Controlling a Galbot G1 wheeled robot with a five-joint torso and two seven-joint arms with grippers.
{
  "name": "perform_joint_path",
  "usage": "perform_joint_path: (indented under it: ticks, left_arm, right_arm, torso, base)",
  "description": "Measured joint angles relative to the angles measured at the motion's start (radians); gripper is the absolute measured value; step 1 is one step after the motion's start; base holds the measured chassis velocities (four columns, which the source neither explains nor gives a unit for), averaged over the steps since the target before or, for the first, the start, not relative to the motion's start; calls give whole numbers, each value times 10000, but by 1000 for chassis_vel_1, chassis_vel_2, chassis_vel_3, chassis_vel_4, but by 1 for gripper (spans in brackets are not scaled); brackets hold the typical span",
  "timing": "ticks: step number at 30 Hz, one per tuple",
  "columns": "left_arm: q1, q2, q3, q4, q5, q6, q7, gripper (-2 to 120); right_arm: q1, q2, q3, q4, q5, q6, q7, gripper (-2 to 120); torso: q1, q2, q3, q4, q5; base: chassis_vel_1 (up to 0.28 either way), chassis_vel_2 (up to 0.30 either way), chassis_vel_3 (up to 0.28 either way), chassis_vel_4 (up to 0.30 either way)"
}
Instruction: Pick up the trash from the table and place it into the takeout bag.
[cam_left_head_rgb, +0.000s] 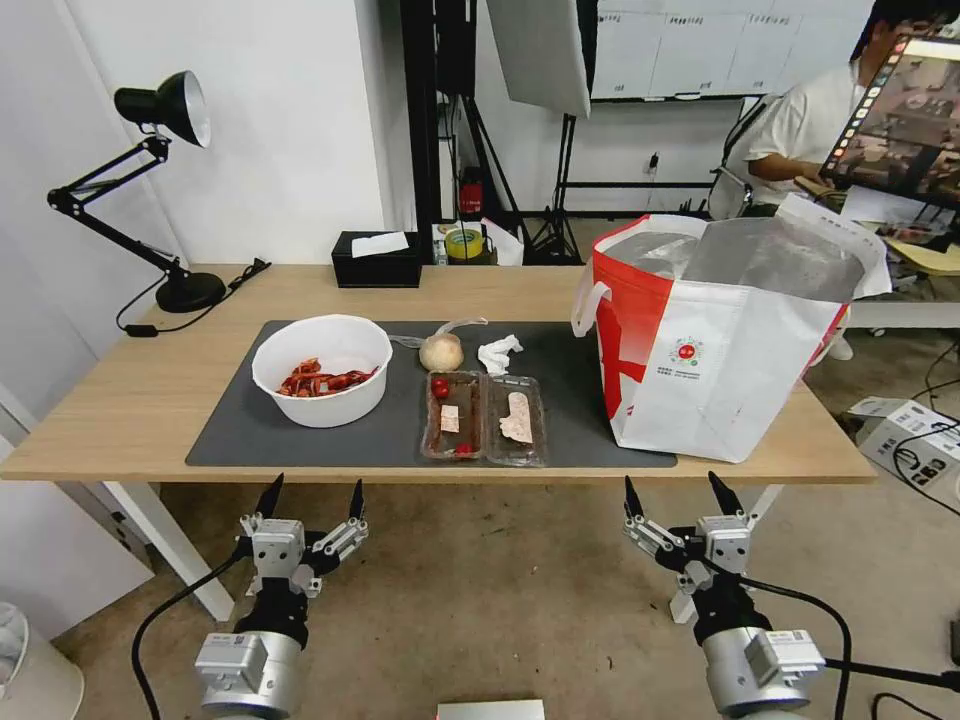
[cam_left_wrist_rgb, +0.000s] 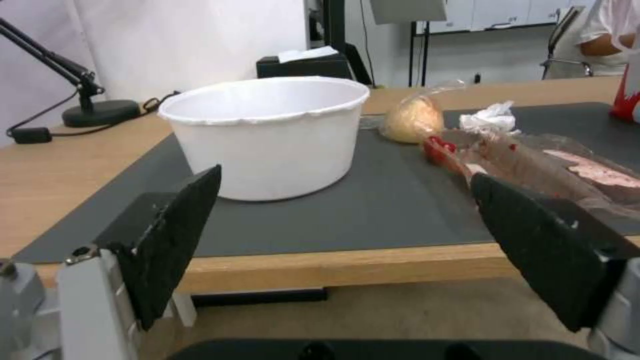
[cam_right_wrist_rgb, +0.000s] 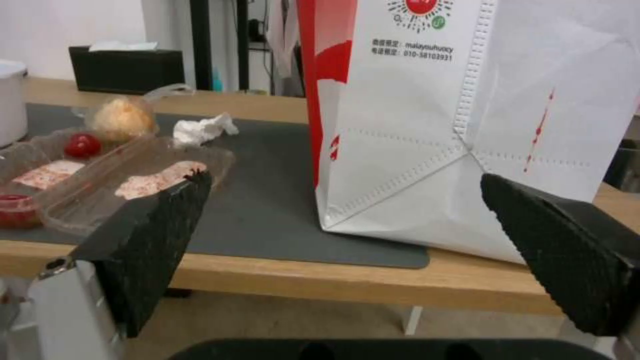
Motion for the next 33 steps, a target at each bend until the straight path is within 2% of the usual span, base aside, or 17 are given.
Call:
perform_joint_path:
  ticks: [26,28,30,31,32,33]
  left_arm:
    - [-63,20,-35,-15,-139,75,-20,100]
    - [-255,97,-161,-98,-497,305,-111,100]
    - [-710,278,-447,-313,-1324,813,-323,100]
    - [-1011,395,-636,-434,-1855,1105,-467,100]
    - [-1011,395,-636,-434,-1855,1105,-467,100]
    - [-1114,461,-691,-416,-2076,1069,-458,100]
  right_arm:
    - [22,-76,22,0,79,-24,1,100]
    - [129,-343,131,4,358,-192,35,100]
    - [362,-894,361,58,952,-543,124,100]
    - [585,-1415,580,107,1516,-882,215,100]
    - [585,-1415,580,107,1516,-882,215,100]
    - [751,-1812,743,144,1939,-1138,271,100]
  torso:
    - [-1,0,0,0,0]
    - [-1,0,0,0,-1]
    - [0,0,0,0,1]
    - [1,-1,0,-2,2]
    - [1,-1,0,-2,2]
    - [1,-1,0,-1,4]
  base:
    - [0,0,0,0]
    - [0,0,0,0]
    - [0,0,0,0]
    - [0,0,0,0]
    - [0,0,0,0]
    - [0,0,0,0]
